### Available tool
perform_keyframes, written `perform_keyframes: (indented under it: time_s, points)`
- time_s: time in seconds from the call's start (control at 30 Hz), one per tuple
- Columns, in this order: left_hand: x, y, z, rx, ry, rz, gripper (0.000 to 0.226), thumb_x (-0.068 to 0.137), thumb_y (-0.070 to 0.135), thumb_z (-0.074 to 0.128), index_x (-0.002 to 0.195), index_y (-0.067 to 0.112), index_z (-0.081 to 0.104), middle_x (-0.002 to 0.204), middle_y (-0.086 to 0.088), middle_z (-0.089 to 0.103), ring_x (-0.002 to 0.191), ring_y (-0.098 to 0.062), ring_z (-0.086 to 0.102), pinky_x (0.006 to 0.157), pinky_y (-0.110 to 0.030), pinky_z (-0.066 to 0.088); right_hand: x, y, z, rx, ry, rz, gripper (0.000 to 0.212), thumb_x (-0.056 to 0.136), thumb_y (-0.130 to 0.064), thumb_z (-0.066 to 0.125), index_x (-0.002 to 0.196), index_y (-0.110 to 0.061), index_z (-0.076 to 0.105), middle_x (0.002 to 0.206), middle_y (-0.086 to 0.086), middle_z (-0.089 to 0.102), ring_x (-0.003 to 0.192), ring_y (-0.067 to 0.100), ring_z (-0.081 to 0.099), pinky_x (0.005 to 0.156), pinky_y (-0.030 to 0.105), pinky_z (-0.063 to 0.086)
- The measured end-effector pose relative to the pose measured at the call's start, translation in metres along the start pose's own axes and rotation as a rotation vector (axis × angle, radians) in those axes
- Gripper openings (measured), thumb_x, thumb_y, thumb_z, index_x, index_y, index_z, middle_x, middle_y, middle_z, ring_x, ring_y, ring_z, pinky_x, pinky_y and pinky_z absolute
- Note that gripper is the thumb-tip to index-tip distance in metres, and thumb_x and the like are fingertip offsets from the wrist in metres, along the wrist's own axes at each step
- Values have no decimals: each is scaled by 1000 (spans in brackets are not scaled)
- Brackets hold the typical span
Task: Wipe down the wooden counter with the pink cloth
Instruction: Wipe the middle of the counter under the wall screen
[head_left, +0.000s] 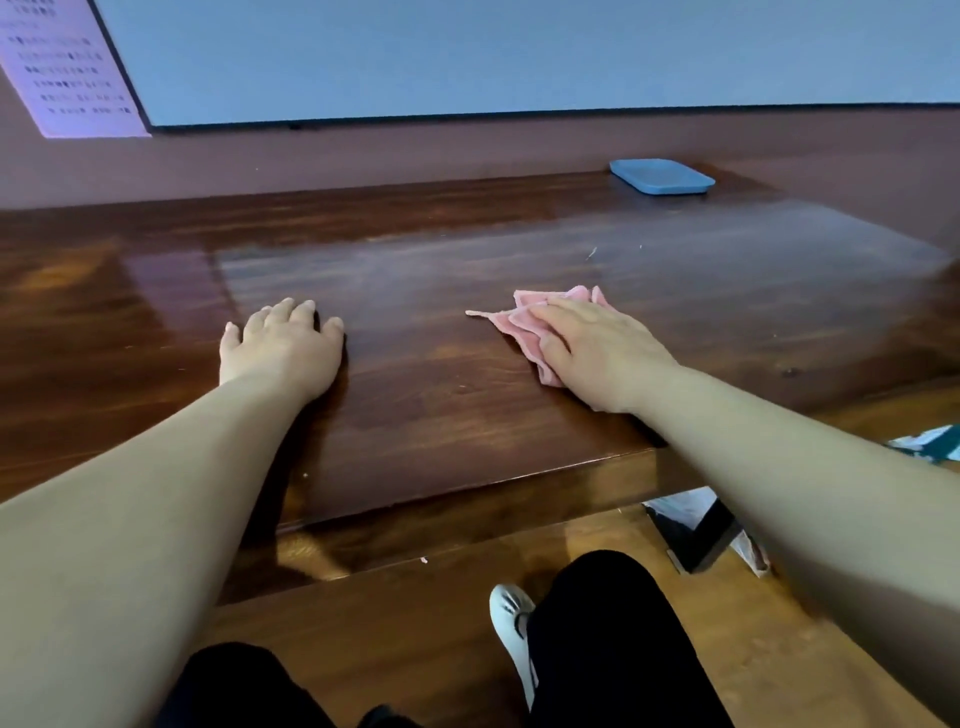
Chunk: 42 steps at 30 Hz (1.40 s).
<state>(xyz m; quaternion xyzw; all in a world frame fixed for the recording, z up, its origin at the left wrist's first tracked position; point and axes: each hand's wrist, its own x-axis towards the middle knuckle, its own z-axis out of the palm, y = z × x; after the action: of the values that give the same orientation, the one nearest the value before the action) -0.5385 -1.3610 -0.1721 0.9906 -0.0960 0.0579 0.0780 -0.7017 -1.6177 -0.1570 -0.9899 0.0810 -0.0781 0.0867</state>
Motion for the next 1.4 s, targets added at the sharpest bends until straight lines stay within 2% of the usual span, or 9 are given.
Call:
perform_keyframes:
  time_s: [0.13,0.33,0.47,0.6,0.73,0.87,1.03,1.23,1.4]
  points:
    - [-1,-1,2,1,-1,-2,61,99,53,22,152,24,26,161,1,17,148,-21,13,119,-46,5,-20,-12,5,-8,23,-1,42,101,-28,23,128,-28,54,142,-7,50,138,17,37,120,38,19]
    - [0,0,1,7,6,7,60,98,52,22,151,23,28,160,0,19,147,-23,15,118,-48,7,-31,-16,2,15,29,-53,46,104,-31,26,144,-31,49,155,-10,41,146,11,29,125,33,5]
    - [1,0,0,-8,2,11,61,99,52,23,151,22,28,161,0,18,147,-23,14,118,-48,6,-23,-28,-5,12,-8,8,45,105,-28,23,143,-28,48,156,-7,40,146,15,28,125,38,8]
    - [1,-2,3,-5,10,13,60,99,51,24,150,21,31,160,-1,21,146,-25,17,118,-49,8,-57,-35,7,-31,-1,-107,46,105,-28,26,148,-23,41,155,-6,38,145,14,30,123,36,16]
    - [0,0,-1,4,18,15,58,99,50,24,147,19,35,157,-3,27,144,-26,21,117,-49,10,-39,-40,4,-24,-18,-82,46,107,-28,26,151,-25,39,160,-6,34,149,12,24,124,33,8]
    - [-1,0,-1,-2,14,3,59,99,50,23,150,21,31,159,-1,22,146,-24,18,118,-48,7,-29,-51,1,-36,0,-46,42,106,-25,25,143,-22,44,154,-3,40,144,15,32,121,37,14]
    - [0,-2,3,3,26,9,59,99,50,23,148,20,34,159,-2,24,145,-24,20,117,-48,8,-57,-55,13,-45,33,-169,46,105,-23,31,150,-19,40,155,-2,40,147,14,27,120,26,5]
    - [-2,2,-1,1,24,9,58,99,50,23,148,21,34,159,-1,24,145,-23,19,117,-48,7,-29,-68,4,-26,-24,-81,48,108,-27,24,155,-24,30,164,-5,27,152,10,16,124,35,2]
    - [0,-1,4,0,26,19,59,98,50,21,148,21,33,159,-1,23,146,-22,18,117,-49,6,-61,-68,15,-54,10,-191,49,107,-27,27,155,-21,32,162,-2,31,152,12,20,125,32,5]
